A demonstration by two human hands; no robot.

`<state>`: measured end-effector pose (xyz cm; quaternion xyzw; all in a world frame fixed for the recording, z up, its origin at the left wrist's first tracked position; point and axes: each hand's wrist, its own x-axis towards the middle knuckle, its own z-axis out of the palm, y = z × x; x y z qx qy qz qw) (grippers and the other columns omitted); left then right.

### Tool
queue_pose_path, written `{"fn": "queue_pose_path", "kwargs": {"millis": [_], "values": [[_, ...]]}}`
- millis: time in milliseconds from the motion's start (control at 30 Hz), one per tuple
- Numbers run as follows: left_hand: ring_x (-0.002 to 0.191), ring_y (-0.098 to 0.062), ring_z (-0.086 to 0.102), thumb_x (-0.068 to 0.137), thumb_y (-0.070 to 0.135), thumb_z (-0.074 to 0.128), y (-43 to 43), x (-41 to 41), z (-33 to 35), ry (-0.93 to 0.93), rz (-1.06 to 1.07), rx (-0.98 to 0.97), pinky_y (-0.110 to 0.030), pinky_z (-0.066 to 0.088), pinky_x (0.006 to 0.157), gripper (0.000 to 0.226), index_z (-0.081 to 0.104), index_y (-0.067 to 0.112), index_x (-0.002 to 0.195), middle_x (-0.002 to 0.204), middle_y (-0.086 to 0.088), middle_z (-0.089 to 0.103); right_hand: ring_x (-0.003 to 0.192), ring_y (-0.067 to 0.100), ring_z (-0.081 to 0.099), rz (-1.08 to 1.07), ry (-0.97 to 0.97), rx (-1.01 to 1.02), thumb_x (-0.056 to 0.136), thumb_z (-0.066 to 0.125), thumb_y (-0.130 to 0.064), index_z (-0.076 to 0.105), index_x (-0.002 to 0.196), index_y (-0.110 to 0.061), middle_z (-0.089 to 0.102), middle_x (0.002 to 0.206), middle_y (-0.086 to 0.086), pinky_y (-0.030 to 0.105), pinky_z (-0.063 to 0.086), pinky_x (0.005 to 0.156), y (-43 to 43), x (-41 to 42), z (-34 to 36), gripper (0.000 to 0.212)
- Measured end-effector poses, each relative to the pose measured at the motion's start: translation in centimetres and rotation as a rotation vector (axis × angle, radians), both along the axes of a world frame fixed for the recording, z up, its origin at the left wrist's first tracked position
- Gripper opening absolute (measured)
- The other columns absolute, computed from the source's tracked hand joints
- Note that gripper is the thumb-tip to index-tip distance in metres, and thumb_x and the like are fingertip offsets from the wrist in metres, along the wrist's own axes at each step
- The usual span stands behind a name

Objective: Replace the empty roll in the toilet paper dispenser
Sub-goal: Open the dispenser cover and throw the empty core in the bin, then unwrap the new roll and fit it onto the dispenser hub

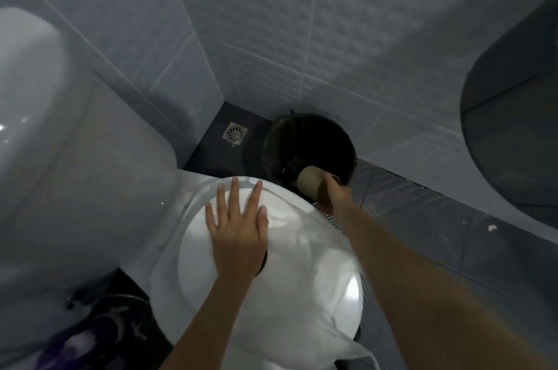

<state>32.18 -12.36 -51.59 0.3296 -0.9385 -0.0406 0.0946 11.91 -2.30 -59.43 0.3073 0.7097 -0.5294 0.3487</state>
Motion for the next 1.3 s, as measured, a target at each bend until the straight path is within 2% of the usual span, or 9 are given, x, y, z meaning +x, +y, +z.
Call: {"fn": "queue_pose_path", "kwargs": {"millis": [167,300,500,633,833,933,1067,1200,1300], "values": [[0.144,-0.029,0.028,0.099,0.035,0.041,-0.1,0.1,-0.7,0.030,-0.010,-0.025,-0.051,0.026,0.114,0.044,0.042,0.028,0.142,0.152,-0.009,0.035,0.131,0.036,0.042,0.116,0.023,0.020,0.081,0.073,-0.020,0.026,0.143,0.000,0.039,0.145,0.019,0.039,0.037,0.108,-1.3,-0.4,-2.7,0.080],[0.145,-0.027,0.026,0.100,0.036,0.038,-0.1,-0.1,-0.8,0.026,0.006,-0.012,-0.051,0.025,0.114,0.044,0.040,0.031,0.143,0.154,-0.007,0.032,0.120,0.035,0.052,0.317,0.071,0.148,0.080,0.072,-0.026,0.035,0.138,-0.001,0.052,0.133,0.019,0.041,0.044,0.102,-1.3,0.2,-3.6,0.074],[0.146,-0.026,0.023,0.100,0.039,0.035,-0.1,0.0,-0.6,-0.008,0.019,0.016,-0.050,0.022,0.115,0.046,0.036,0.033,0.145,0.156,-0.005,0.030,0.112,0.035,0.058,0.408,0.073,0.128,0.083,0.070,-0.027,0.050,0.131,-0.002,0.059,0.126,0.017,0.046,0.049,0.097,-0.5,1.2,-3.2,0.057],[0.148,-0.025,0.016,0.099,0.044,0.026,-0.1,0.0,0.0,-0.095,0.041,0.078,-0.048,0.014,0.118,0.049,0.026,0.038,0.148,0.159,-0.003,0.023,0.112,0.029,0.058,0.443,0.093,0.118,0.085,0.067,-0.027,0.056,0.126,-0.001,0.061,0.125,0.010,0.037,0.047,0.098,0.5,0.9,-0.8,0.049],[0.148,-0.027,0.010,0.099,0.046,0.020,-0.3,-0.2,1.1,-0.196,0.030,0.192,-0.050,0.007,0.118,0.050,0.016,0.039,0.149,0.161,-0.003,0.015,0.097,0.017,0.056,0.453,0.224,-0.007,0.090,0.061,-0.018,0.062,0.116,-0.003,0.060,0.103,0.004,0.024,0.042,0.081,1.6,2.3,6.3,0.031],[0.148,-0.029,0.011,0.099,0.045,0.021,-0.5,-0.2,1.5,-0.213,0.018,0.227,-0.051,0.007,0.118,0.050,0.018,0.038,0.149,0.160,-0.005,0.016,0.091,0.014,0.057,0.483,0.392,-0.005,0.088,0.062,-0.018,0.064,0.110,-0.006,0.064,0.096,0.004,0.024,0.045,0.082,2.2,3.8,10.5,0.024],[0.148,-0.029,0.007,0.100,0.043,0.028,-0.2,-0.1,3.9,-0.231,0.028,0.396,-0.050,0.007,0.119,0.052,0.021,0.032,0.149,0.161,-0.008,0.012,0.099,0.012,0.060,0.556,0.662,-0.034,0.087,0.065,-0.029,0.064,0.109,-0.019,0.064,0.108,-0.003,0.021,0.047,0.088,5.0,7.0,16.3,0.024],[0.144,-0.024,0.023,0.097,0.039,0.039,3.7,1.7,7.3,0.000,0.063,0.499,-0.043,0.015,0.118,0.049,0.036,0.024,0.144,0.157,-0.007,0.024,0.119,0.017,0.052,0.964,0.765,0.166,0.069,0.062,-0.065,0.056,0.123,-0.031,0.057,0.125,-0.005,0.041,0.040,0.102,9.0,8.4,17.5,0.064],[0.133,-0.028,0.037,0.092,0.029,0.044,7.3,3.4,8.5,0.109,-0.016,0.486,-0.042,0.026,0.112,0.030,0.057,0.025,0.119,0.151,-0.007,0.035,0.115,0.022,0.054,1.144,0.728,0.278,0.070,0.068,-0.059,0.061,0.117,-0.030,0.062,0.117,-0.003,0.047,0.041,0.099,10.7,7.8,17.0,0.055]]}}
